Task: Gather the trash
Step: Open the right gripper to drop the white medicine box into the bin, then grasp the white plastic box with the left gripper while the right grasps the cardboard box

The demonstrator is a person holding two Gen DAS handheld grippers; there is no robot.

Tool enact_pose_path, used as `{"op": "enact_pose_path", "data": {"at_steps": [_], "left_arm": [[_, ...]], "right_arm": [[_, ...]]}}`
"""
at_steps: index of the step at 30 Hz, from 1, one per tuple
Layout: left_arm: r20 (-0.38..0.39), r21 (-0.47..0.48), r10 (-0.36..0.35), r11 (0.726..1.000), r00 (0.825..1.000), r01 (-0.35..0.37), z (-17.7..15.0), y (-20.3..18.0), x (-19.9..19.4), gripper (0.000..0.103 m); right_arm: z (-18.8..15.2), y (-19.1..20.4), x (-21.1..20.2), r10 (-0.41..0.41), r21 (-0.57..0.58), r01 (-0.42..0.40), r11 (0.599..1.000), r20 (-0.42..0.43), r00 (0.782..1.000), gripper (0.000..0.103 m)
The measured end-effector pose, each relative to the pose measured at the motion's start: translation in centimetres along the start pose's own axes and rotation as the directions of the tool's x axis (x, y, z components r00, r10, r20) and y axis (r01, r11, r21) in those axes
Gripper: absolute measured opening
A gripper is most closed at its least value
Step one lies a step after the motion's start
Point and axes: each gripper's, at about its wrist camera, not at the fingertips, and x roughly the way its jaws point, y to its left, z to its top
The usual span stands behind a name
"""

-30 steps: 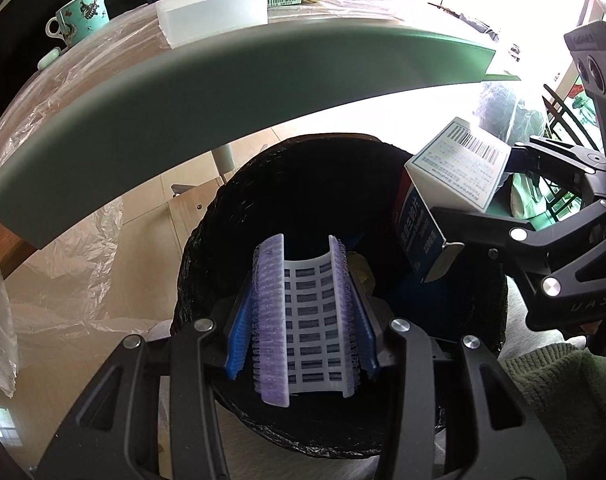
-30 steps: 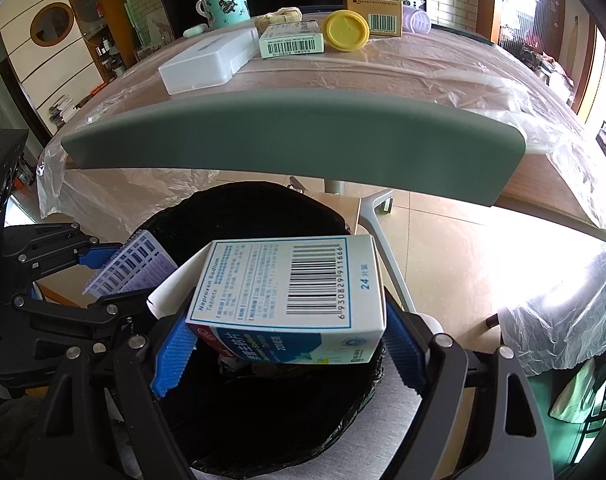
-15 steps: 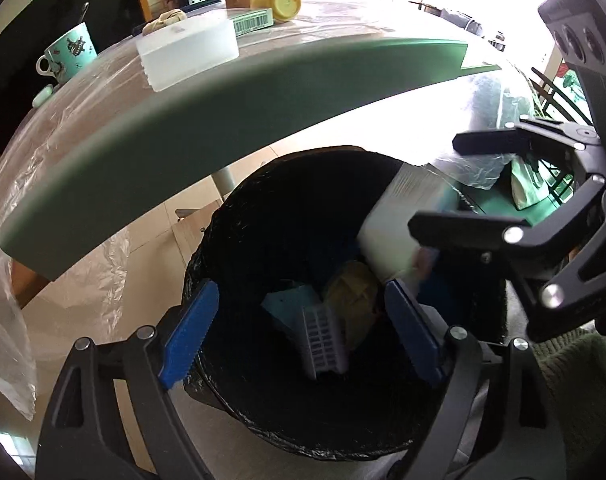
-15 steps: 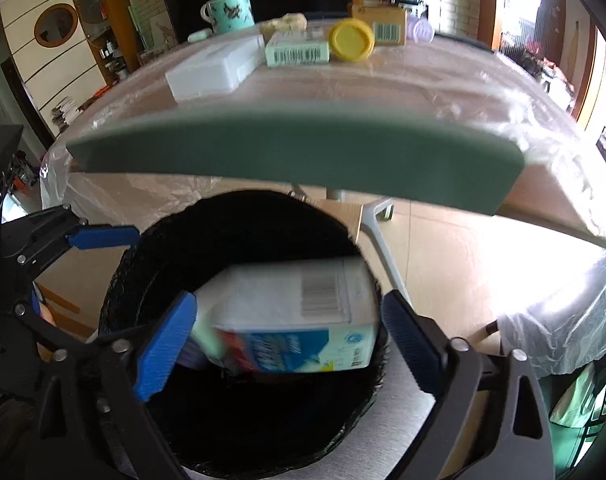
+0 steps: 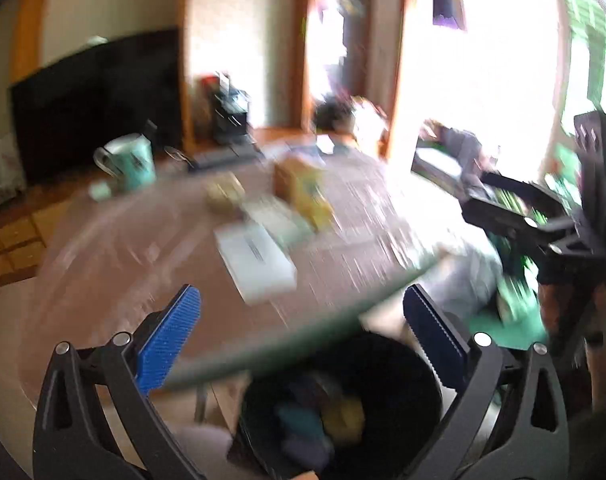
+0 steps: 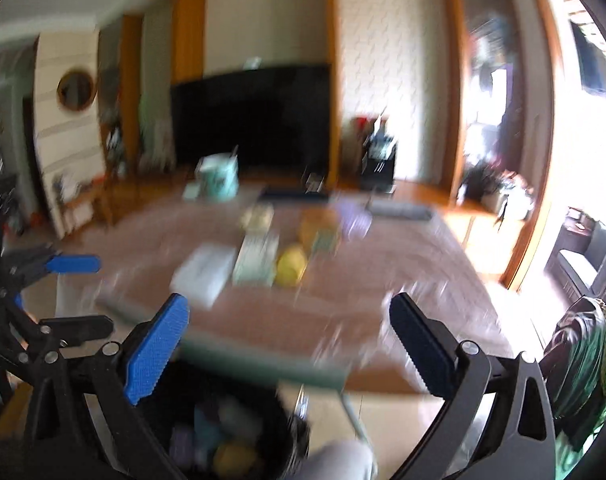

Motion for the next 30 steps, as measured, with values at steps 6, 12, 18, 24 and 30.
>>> {"op": "enact_pose_path", "data": {"at_steps": [6, 12, 18, 24, 30], "left_arm": [[-0.126, -0.15, -0.029, 0.989, 0.992, 0.01, 2.1, 2.4, 5.2, 0.101], [-0.217, -0.228, -0.036, 0.973, 0.975, -0.015, 1.8, 4.0, 9.3, 0.101], [-0.28, -0.248, -0.033, 0.968, 0.959, -0.039, 2.1, 5.2, 12.2, 0.101], [-0.293, -0.156, 0.045, 0.983, 0.955, -0.095, 2.4, 4.2, 13.2, 0.101], [-0.31, -0.096, 0.071, 0.99, 0.948, -0.106, 2.3, 3.6, 14.1, 0.101]], "right_arm": [[3.1, -1.9, 4.5, -0.01, 0.062, 0.014, 0.998, -0.052, 0.999, 0.099], [4.9, -1.8, 10.2, -0.013, 0.063, 0.023, 0.998, -0.162, 0.987, 0.099], [5.6, -1.9, 16.7, -0.016, 0.061, 0.035, 0.998, -0.29, 0.957, 0.099], [5.5, -2.1, 21.4, -0.027, 0.056, 0.051, 0.997, -0.359, 0.933, 0.099], [4.9, -2.3, 23.7, -0.025, 0.048, 0.048, 0.998, -0.398, 0.917, 0.099]]}}
